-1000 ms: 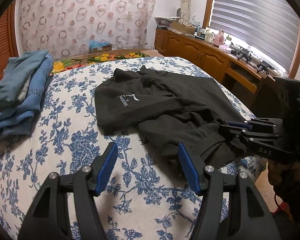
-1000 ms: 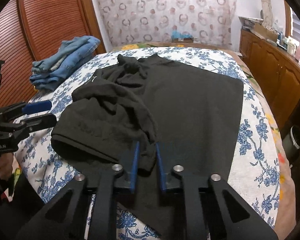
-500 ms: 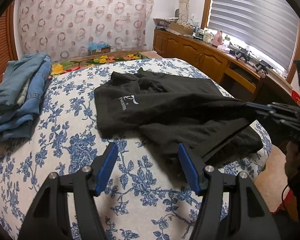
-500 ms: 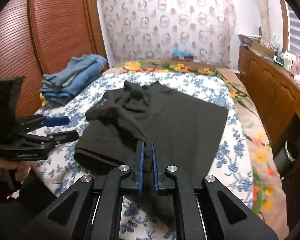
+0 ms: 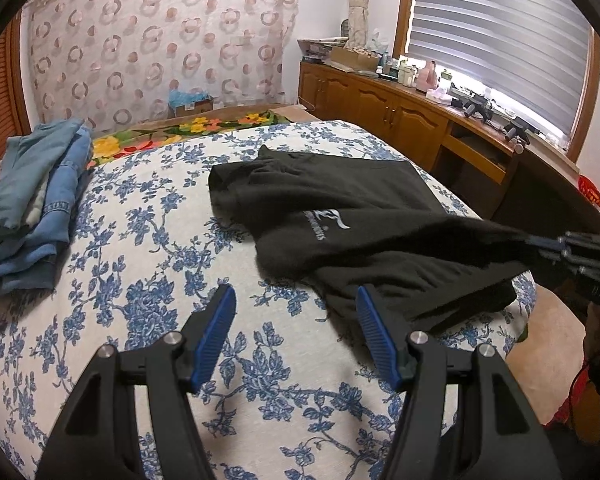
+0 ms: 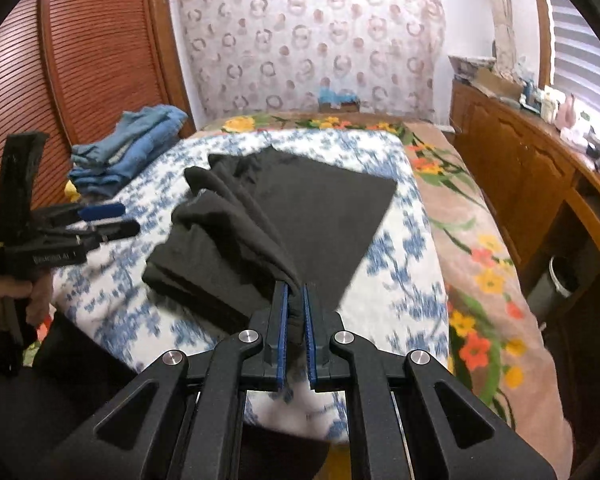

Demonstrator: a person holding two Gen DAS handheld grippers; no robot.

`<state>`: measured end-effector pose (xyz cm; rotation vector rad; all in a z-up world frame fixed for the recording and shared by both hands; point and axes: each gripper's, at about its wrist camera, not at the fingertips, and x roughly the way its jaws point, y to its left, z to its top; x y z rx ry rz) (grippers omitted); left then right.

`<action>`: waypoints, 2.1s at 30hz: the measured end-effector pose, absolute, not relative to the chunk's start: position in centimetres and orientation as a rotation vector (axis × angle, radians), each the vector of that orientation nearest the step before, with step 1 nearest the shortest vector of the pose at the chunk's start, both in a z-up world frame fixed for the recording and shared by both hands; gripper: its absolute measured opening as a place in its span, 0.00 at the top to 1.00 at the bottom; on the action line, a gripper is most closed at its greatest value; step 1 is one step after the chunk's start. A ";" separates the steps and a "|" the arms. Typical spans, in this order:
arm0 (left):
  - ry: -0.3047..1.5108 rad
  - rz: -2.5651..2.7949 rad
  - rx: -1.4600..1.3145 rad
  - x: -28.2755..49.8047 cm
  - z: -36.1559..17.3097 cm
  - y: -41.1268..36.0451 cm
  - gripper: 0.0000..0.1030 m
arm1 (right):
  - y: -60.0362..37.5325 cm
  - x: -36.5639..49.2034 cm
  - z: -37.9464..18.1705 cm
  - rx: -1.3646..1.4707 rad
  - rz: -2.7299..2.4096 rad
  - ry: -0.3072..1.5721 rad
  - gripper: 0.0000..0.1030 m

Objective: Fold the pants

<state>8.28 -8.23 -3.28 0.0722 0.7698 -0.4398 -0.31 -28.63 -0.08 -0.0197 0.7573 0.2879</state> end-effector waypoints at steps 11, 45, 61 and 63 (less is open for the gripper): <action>0.773 -0.423 0.067 8.4 -3.5 -7.7 0.40 | -28.9 -0.1 -2.3 0.020 0.273 0.812 0.79; 0.726 -0.306 0.020 9.9 -1.9 -0.9 0.40 | -13.2 12.1 -2.9 -0.159 0.563 0.819 0.69; 0.746 -0.303 0.004 10.0 -3.0 -0.7 0.40 | -11.5 12.2 -4.9 -0.299 0.543 0.838 0.68; 0.747 -0.302 0.002 10.0 -3.0 -0.7 0.40 | -11.4 12.1 -5.0 -0.321 0.540 0.830 0.71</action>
